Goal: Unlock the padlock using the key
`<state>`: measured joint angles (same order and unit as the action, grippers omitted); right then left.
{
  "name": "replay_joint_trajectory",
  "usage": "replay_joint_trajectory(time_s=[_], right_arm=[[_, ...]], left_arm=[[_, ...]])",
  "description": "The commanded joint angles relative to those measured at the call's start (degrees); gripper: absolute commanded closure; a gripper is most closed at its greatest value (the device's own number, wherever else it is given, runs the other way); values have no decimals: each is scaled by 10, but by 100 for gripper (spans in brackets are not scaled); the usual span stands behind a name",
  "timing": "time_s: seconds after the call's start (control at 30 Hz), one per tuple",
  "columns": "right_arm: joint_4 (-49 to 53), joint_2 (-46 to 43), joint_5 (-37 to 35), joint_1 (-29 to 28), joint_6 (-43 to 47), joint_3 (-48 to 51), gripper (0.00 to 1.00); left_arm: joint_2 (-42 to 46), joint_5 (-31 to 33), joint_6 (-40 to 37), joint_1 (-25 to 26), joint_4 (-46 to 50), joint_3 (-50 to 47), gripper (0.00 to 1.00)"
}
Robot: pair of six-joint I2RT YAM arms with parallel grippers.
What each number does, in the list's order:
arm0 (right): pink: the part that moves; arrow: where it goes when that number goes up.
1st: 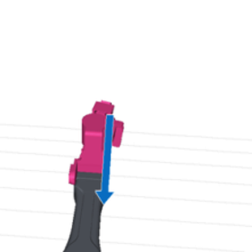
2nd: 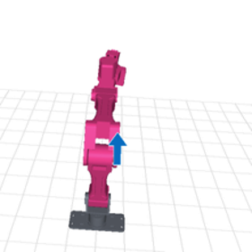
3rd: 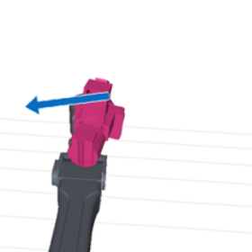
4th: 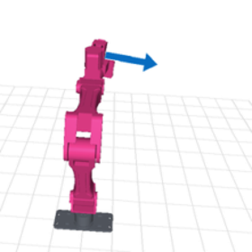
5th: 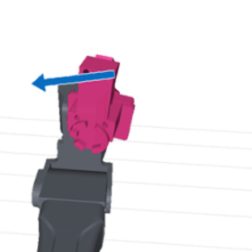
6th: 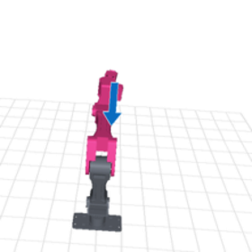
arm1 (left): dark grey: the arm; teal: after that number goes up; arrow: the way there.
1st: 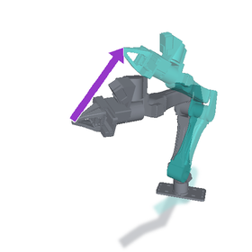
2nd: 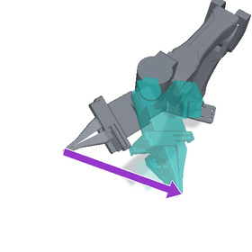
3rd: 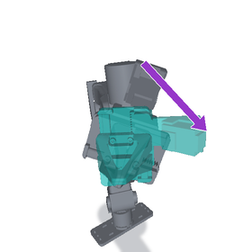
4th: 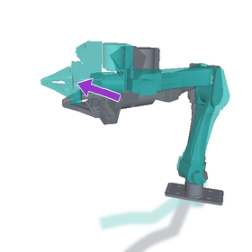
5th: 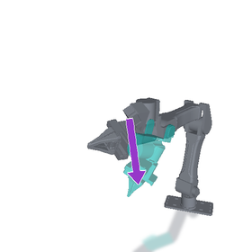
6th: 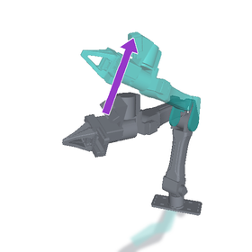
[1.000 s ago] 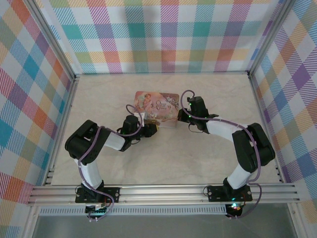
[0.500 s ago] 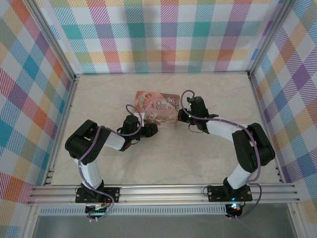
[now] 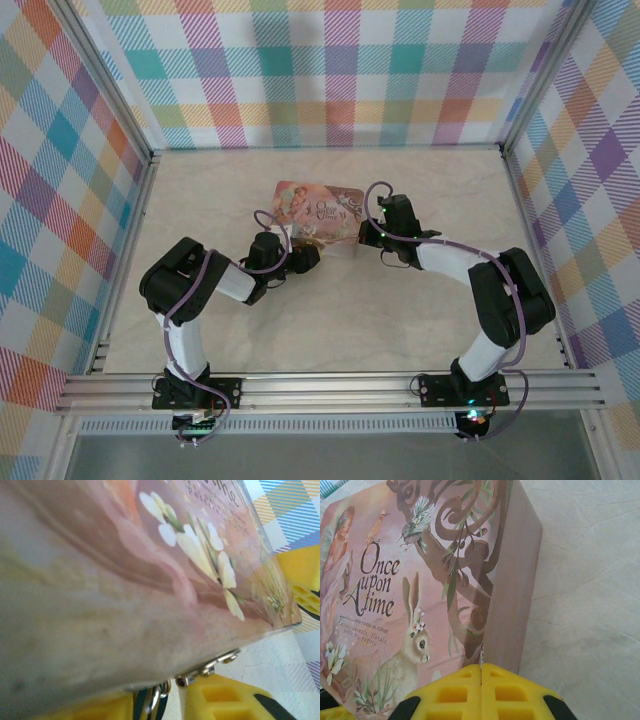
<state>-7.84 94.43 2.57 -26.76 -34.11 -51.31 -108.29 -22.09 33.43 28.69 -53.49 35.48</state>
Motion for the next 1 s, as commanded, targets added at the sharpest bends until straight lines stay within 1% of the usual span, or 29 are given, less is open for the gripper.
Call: replay_joint_trajectory(time_s=[0.0, 0.23, 0.5, 0.7, 0.83, 0.97], right_arm=[[-19, 1, 10, -11, -4, -1, 100], [-13, 0, 7, -11, 4, -4, 100], [2, 23, -3, -9, 21, -34, 100], [15, 40, -10, -4, 32, -61, 100], [19, 46, -12, -2, 36, -73, 100], [21, 60, -15, -2, 48, -90, 100]], left_arm=[[-8, -21, 1, -2, 27, 6, 79], [15, -24, -18, -3, 91, -5, 81], [49, -22, -50, -4, 181, -3, 81], [65, -21, -62, -6, 209, 1, 87], [77, -21, -68, -8, 233, 4, 89], [88, -34, -72, -9, 265, 10, 89]])
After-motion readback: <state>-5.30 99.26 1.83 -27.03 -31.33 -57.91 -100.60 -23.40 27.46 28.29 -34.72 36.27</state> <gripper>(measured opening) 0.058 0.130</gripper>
